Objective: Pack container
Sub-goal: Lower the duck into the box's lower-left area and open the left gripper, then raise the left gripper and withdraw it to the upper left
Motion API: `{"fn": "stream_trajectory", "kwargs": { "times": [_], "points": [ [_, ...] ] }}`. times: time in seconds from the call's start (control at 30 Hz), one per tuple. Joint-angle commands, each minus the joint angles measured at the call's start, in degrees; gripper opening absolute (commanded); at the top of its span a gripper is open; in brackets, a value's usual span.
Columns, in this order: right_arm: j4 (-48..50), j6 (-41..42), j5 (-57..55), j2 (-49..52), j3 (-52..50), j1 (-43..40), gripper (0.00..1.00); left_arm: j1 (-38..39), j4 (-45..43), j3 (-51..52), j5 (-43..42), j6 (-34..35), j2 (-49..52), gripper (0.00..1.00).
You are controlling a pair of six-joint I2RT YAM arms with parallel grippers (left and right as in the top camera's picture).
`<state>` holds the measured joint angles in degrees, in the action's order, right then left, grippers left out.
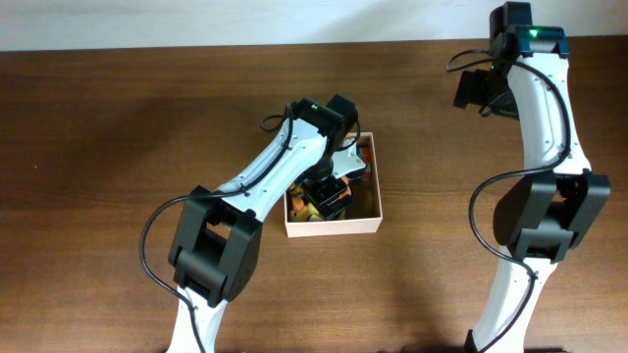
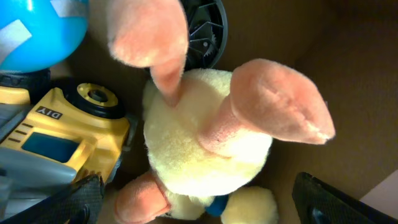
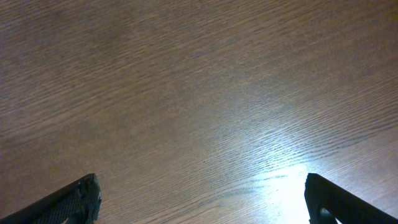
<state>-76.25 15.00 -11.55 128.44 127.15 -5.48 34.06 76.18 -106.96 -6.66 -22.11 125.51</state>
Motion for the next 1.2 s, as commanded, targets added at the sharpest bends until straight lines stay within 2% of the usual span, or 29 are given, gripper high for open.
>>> {"fn": "stream_trajectory", "kwargs": {
  "times": [0.0,0.23,0.73,0.97,1.17],
  "points": [
    [0.17,0.48,-0.74,-1.07,-0.04,0.20,0.99,-0.20,-0.85,0.46,1.16,-0.74,0.39,0.99],
    [0.17,0.48,-0.74,-1.07,-0.04,0.20,0.99,-0.20,-0.74,-2.51,1.16,-0.74,0.37,0.99],
    [0.17,0.48,-0.74,-1.07,-0.04,0.20,0.99,-0.63,7.61,-21.94,1.90,-0.61,0.37,0.99],
    [0.17,0.48,-0.74,-1.07,-0.04,0.20,0.99,-4.96,8.37,-33.57,8.83,6.99,0.37,0.99],
    [0.17,0.48,-0.74,-1.07,-0.04,0.20,0.99,-12.72,8.31,-41.57,13.88,13.73,0.37,0.99]
  ]
}}
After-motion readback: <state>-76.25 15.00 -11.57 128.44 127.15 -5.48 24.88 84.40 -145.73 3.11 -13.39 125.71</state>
